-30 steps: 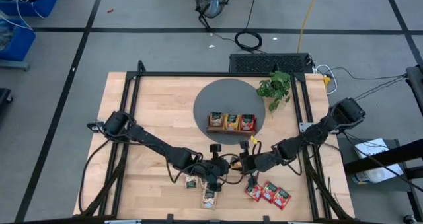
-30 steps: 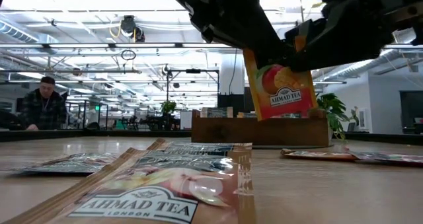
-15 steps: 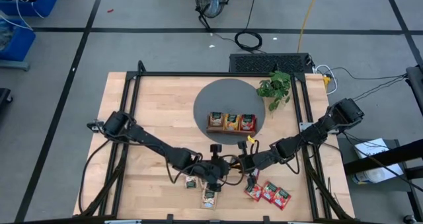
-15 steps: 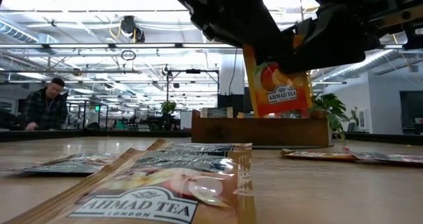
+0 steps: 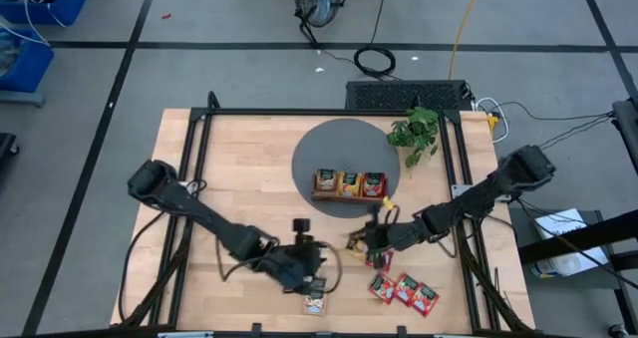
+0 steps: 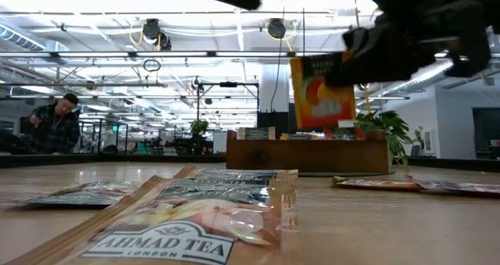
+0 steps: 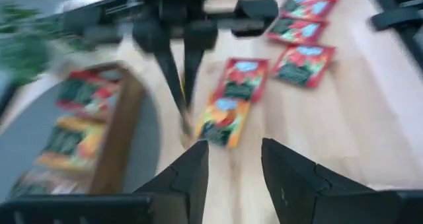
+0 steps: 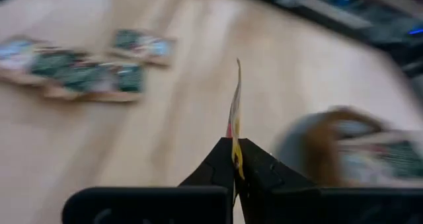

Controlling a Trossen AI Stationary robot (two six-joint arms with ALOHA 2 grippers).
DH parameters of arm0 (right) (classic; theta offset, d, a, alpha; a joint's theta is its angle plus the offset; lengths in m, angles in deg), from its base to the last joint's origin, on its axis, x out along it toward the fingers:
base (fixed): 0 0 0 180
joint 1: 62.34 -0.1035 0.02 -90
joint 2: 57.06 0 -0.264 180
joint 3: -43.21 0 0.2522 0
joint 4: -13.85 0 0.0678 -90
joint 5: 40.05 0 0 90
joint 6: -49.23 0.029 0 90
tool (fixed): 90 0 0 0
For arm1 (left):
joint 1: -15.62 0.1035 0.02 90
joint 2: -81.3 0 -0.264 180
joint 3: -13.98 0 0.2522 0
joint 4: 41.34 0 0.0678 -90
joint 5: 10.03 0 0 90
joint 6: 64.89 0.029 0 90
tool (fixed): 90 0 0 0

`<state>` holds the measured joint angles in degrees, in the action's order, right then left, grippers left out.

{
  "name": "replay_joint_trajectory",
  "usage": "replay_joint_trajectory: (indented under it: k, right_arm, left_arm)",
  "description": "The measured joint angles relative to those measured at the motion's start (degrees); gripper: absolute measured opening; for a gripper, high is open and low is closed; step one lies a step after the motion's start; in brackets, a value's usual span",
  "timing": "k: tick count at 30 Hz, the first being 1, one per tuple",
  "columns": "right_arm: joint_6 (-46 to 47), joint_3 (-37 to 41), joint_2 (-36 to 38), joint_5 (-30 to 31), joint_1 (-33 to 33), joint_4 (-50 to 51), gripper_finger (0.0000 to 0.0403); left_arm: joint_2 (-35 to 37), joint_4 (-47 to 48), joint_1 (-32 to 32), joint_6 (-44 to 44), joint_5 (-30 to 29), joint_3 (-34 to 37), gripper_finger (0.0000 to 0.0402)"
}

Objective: Pick & Place Tea
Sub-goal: Put the yellow tea bag into the middle section of the wooden organiser

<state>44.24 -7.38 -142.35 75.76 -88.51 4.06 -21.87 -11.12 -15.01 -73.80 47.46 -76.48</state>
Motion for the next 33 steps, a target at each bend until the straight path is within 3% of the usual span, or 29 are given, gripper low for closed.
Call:
replay_joint_trajectory:
  k: [2, 4, 6, 9, 13, 16, 19, 25, 28, 33]
  right_arm:
    - [-1.8, 2.1, 4.3, 2.8, 0.4, 0.0, 0.0]
    - [-2.7, 3.8, 9.1, 1.4, 2.0, -0.3, 0.0]
    - [-2.6, 5.5, 13.6, -3.2, 5.1, -0.6, 0.0]
    - [-2.1, 8.4, 17.2, -11.5, 11.7, -3.5, 0.0]
    - [-1.2, 12.4, 17.6, -21.8, 21.9, -9.4, 0.0]
    - [0.7, 13.2, 15.1, -29.0, 28.3, -11.5, 0.0]
    - [0.9, 13.3, 12.4, -32.0, 32.4, -12.6, 0.0]
    - [0.9, 13.2, 4.6, -37.1, 36.2, -18.8, 0.0]
    - [-0.1, 13.1, 0.6, -39.7, 37.4, -22.3, 0.0]
    - [-0.4, 13.1, -1.8, -41.1, 39.8, -23.0, 0.0]
  left_arm:
    - [1.2, -2.1, -2.1, -3.2, -6.2, 2.7, 0.0145]
    - [3.2, -3.9, -4.6, -5.2, -12.6, 6.7, 0.0145]
    - [4.3, -10.7, -6.2, -5.1, -16.3, 10.7, 0.0145]
    - [5.3, -21.0, -7.1, -2.5, -16.9, 17.4, 0.0142]
    - [5.4, -33.3, -6.6, 0.1, -14.7, 23.5, 0.0109]
    - [5.4, -37.1, -5.5, 0.3, -12.5, 26.0, 0.0064]
    - [5.4, -39.0, -4.4, 2.6, -12.5, 26.4, 0.0013]
    - [7.9, -39.3, -2.1, 6.6, -8.5, 26.5, 0.0005]
    - [9.6, -41.2, -1.2, 10.9, -3.2, 26.5, 0.0007]
    - [13.4, -47.8, 0.9, 15.4, 12.7, 26.4, 0.0004]
